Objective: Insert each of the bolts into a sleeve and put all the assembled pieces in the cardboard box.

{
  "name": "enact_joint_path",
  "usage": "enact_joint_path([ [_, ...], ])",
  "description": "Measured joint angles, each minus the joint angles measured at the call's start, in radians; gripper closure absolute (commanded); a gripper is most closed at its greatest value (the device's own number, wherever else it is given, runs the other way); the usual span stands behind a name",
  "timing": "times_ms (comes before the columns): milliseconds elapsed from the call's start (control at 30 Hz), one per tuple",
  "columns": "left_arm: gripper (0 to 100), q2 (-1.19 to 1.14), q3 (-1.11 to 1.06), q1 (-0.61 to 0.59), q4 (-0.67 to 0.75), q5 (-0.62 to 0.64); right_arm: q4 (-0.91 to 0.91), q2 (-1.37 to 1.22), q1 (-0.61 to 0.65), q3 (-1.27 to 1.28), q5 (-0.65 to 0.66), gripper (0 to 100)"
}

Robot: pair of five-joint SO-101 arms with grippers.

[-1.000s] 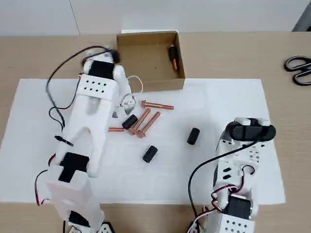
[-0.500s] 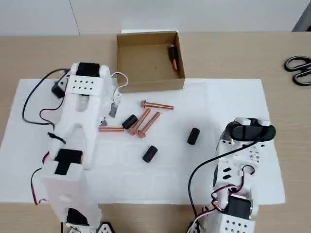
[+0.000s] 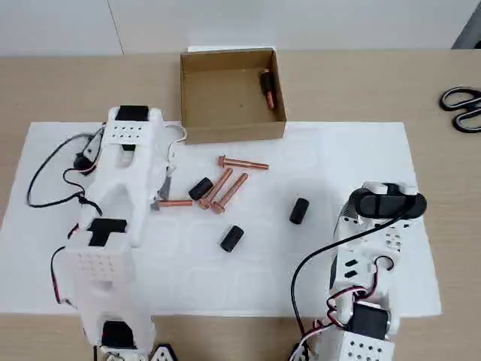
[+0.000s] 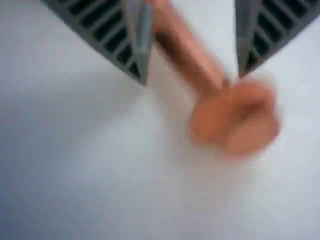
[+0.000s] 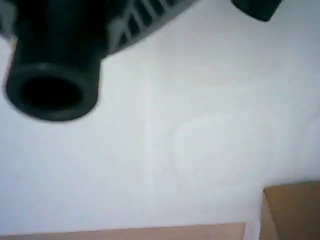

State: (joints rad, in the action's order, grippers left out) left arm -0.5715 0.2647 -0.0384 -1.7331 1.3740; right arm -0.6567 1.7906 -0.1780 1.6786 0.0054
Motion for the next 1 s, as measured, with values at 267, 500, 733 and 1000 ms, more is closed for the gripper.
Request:
enact_joint_path([
  [267,89,-0.051,0.015,0.002,0.000,0.002,0.000,0.000,0.000,0.000,0.000,99.5],
  [500,92,-0.100,0.031,0.005,0.003,0.002,0.000,0.000,0.000,0.000,0.000,99.5],
  [733,99,-0.121,0.054,0.006,0.017,0.000,0.000,0.000,0.000,0.000,0.000,99.5],
  [1000,99,-0.155,0.137,0.008,-0.002,0.003,0.000,0.000,0.000,0.000,0.000,99.5],
])
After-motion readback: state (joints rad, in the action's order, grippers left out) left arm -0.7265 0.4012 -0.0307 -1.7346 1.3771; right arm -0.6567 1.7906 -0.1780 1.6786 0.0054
